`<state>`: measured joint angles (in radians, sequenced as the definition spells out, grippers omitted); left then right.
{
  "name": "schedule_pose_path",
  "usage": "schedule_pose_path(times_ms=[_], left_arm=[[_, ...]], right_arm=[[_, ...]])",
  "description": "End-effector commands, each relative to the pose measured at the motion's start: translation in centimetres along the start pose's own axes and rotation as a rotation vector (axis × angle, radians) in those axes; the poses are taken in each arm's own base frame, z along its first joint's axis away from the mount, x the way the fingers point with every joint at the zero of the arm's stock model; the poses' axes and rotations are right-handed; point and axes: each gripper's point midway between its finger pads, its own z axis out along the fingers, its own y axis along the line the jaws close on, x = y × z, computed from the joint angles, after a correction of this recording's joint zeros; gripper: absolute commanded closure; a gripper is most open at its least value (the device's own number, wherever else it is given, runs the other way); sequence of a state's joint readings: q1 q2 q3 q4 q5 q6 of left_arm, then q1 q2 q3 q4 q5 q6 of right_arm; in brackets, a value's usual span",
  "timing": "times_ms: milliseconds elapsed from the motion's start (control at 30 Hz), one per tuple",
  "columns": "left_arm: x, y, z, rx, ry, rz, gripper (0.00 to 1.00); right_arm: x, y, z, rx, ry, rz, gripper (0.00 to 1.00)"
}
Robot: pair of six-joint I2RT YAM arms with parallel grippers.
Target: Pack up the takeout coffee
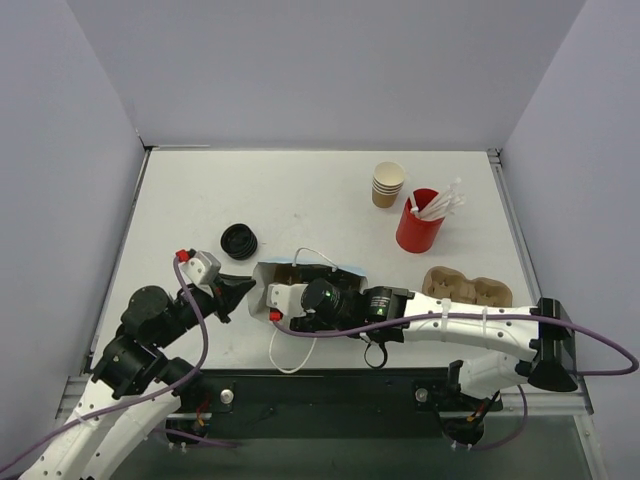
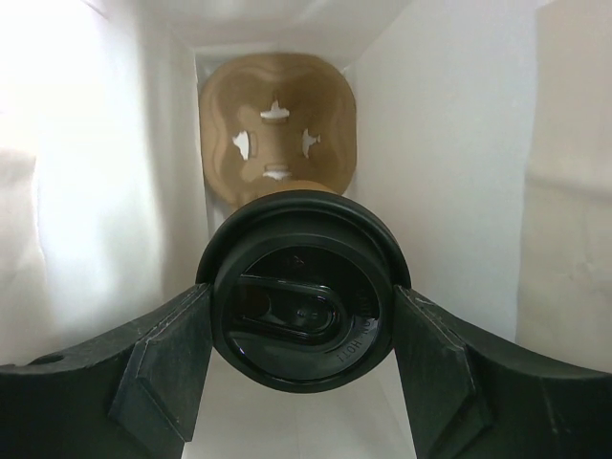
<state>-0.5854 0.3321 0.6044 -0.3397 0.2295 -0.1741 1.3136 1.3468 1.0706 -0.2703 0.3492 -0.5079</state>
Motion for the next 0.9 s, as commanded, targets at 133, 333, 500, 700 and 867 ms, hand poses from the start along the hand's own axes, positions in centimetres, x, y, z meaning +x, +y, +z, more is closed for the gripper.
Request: schedule_pose_path(times_ms=[133,333,500,700,867], left_arm=[[-1.6,-0.2,-0.5,0.008,-0.090,0.018,1.00],[-0.2,-1.4,-1.1,0.064,-0.055,-0.031,1.00],[0.4,-2.2,-1.4,0.104,-0.046,-0.067,1.00],[0.7,-3.0,-1.3,0.146,-0.028,-0.115,1.00],[0.9,-2.7,-1.3,0.128,-0.026,-0.114,1.00]], right_arm=[[0.9,-0.5,1.5,0.017,0.004,-0.019,0.57],[1.6,-0.4,1.6,-0.016,-0.016,-0.042,0.57],[2.3,-0.4,1.6,-0.021,0.004,-0.068,0.57],[2.4,-1.2,1.3,-0.018,0.030,-0.156,0.57],[2.2,-2.0,0.8,-0.021,0.044,-0.234,0.57]])
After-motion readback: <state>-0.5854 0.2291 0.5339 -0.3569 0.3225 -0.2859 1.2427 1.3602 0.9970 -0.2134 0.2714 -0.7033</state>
